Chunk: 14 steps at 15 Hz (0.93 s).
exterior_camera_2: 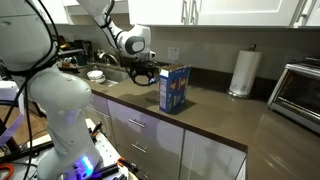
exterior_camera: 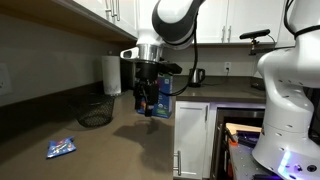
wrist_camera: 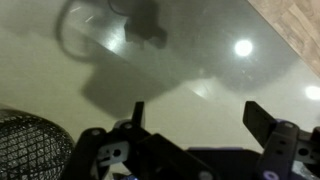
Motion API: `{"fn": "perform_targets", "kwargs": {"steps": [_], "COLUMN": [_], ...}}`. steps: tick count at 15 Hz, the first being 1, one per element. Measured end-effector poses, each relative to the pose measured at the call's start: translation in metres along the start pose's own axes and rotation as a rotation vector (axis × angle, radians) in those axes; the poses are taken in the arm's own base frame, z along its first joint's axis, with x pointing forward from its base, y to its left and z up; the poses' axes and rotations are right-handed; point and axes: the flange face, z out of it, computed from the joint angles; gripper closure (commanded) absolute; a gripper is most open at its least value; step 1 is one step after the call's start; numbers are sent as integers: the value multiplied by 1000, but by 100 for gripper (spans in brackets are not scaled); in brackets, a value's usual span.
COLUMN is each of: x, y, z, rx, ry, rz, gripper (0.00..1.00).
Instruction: Put the blue sachet in the box
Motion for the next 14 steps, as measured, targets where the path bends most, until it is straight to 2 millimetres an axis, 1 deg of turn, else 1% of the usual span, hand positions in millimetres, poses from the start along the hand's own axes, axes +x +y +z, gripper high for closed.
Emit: {"fn": "perform_targets", "kwargs": {"steps": [6,10,14], "x": [2,7,21], "y": [-1,-14,-33], "z": [3,22,41], "rx": [4,37,-5], "ry": [-4,0,39], "rz": [0,15,-27], "gripper": [0,0,0]}}
